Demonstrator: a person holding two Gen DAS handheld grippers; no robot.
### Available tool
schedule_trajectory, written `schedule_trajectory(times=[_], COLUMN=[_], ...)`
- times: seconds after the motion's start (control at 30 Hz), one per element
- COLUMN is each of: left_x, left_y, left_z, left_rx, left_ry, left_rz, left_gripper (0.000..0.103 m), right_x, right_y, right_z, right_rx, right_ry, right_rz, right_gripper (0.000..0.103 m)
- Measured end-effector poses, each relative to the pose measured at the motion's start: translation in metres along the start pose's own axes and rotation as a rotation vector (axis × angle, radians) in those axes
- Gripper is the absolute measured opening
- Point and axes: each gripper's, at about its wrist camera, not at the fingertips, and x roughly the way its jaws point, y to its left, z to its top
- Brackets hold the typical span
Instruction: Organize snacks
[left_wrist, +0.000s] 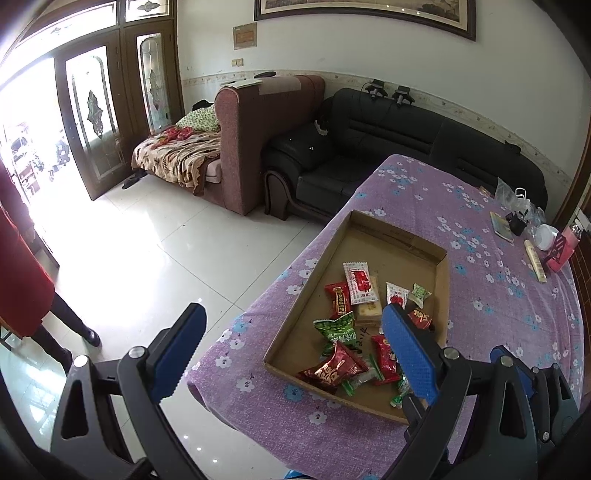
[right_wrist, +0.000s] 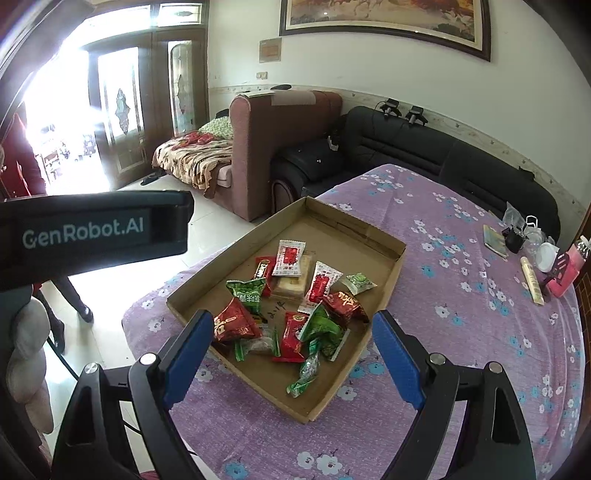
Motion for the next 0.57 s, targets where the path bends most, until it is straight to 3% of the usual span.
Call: schedule_trajectory(times=[0.57], left_x=[0.0029], left_y=[-0.0046], left_z=[-0.0050], left_rx=[-0.009], left_ry=[0.025], left_rz=[0.059], left_gripper=[0.096], right_x=[0.0050], right_y=[-0.0083], right_z=[-0.0035], right_rx=[0.016], right_ry=[0.024], right_rz=[0.028], right_gripper=[0.087])
